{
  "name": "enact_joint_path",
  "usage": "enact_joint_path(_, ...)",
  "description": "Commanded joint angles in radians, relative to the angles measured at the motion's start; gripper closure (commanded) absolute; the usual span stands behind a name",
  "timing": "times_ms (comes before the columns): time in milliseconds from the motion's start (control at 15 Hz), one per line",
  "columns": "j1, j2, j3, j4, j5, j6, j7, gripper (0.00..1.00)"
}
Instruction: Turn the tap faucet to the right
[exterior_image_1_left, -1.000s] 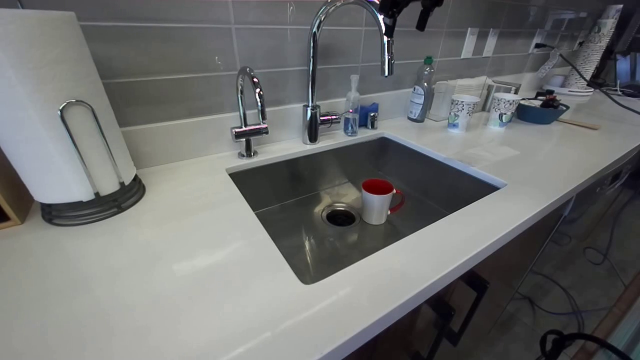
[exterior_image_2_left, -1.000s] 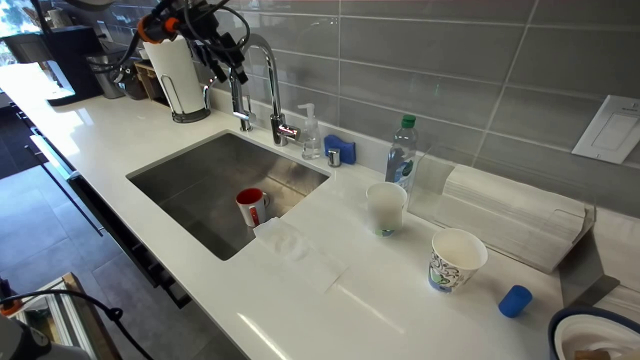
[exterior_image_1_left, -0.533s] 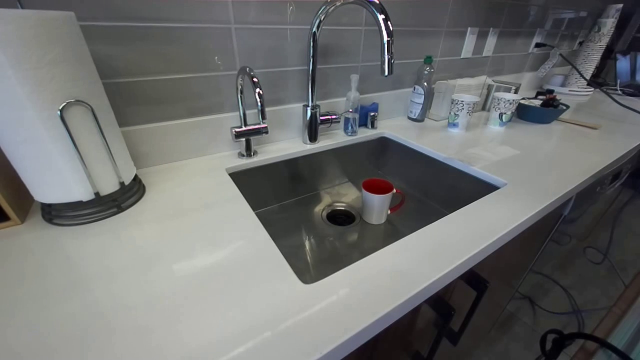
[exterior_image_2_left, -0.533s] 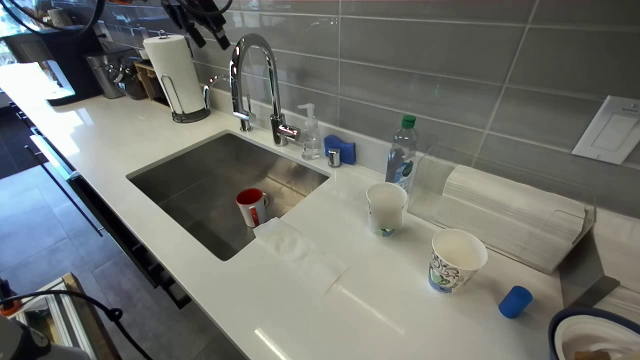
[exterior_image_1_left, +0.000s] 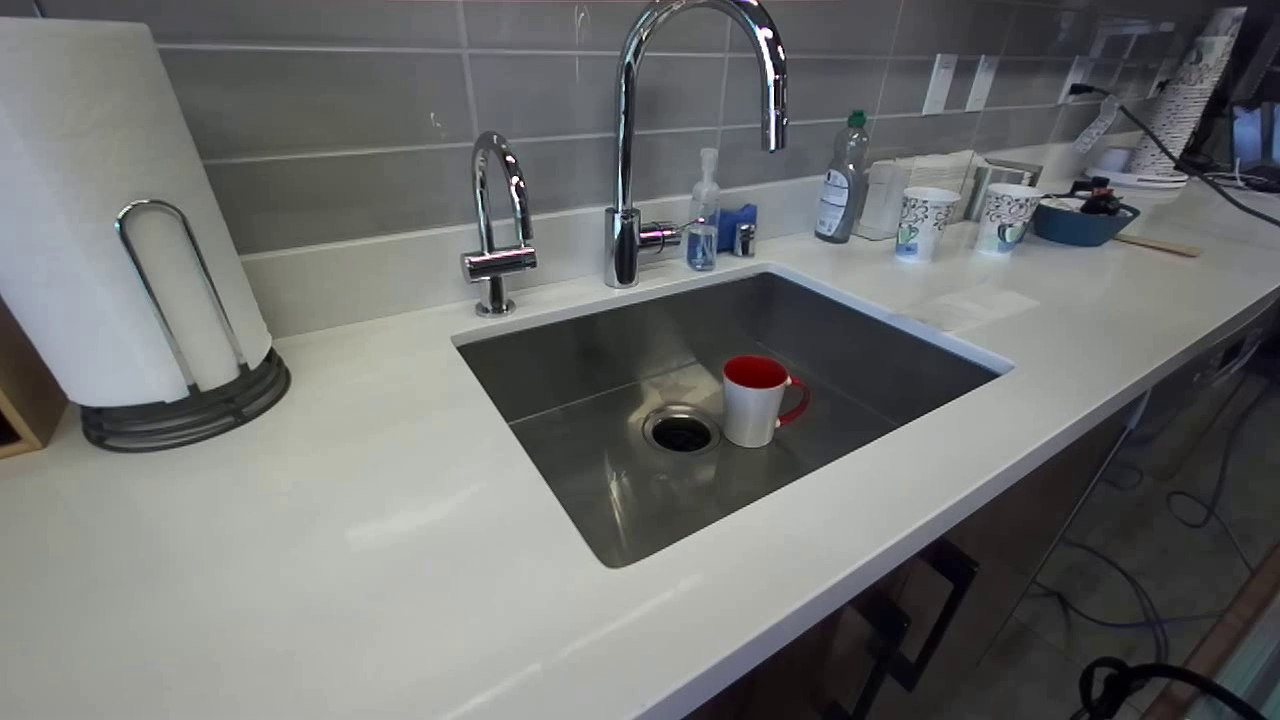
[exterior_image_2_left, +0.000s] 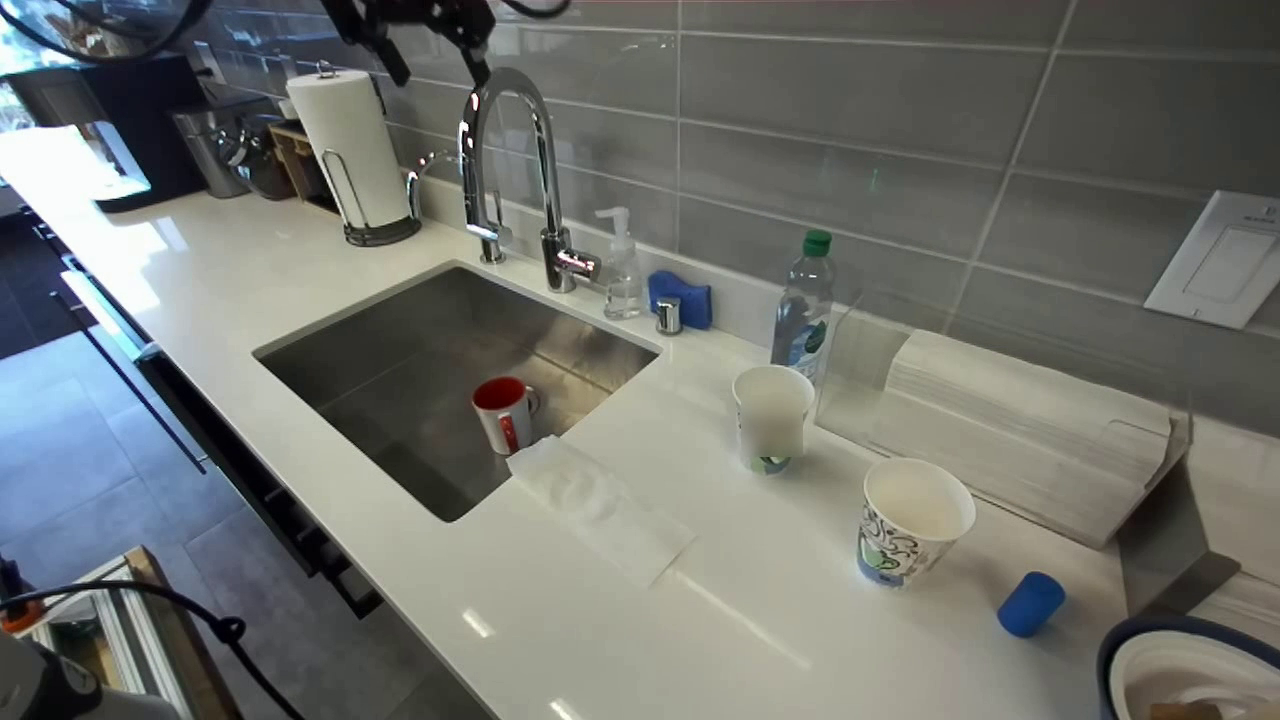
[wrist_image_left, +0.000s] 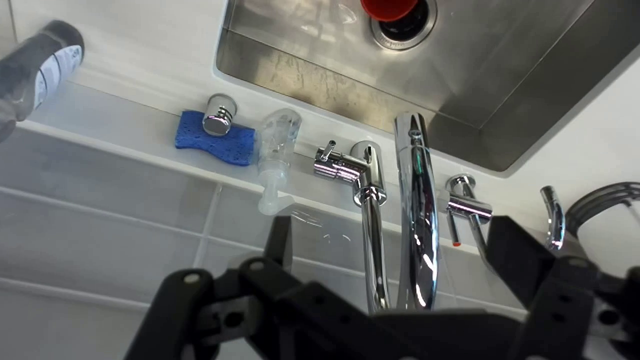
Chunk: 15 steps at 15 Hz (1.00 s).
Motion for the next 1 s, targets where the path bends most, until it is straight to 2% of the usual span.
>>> enact_joint_path(0,0.061,-0.034,-0.172,-0.064,0.139,0.028,-0.262,0.00)
enact_joint_path(67,0.076,-0.026,-0.220,-0.073,0.176,0.024,-0.318,0.00)
enact_joint_path(133,-0.028,0.008,-0.165,-0.073,0.266,0.010,-0.401,0.00)
enact_joint_path(200,-0.041,0.023,-0.178,-0.073,0.312,-0.007,-0.446,0.00)
enact_joint_path(467,-0.149,0.088,-0.143,-0.085,0.444,-0.039,-0.574,0.00)
enact_joint_path(667,-0.223,0.098,-0.082,-0.087,0.450,-0.035,-0.569,0.00)
enact_joint_path(933,-0.234,0.112,-0.070,-0.087,0.458,-0.034,-0.572,0.00)
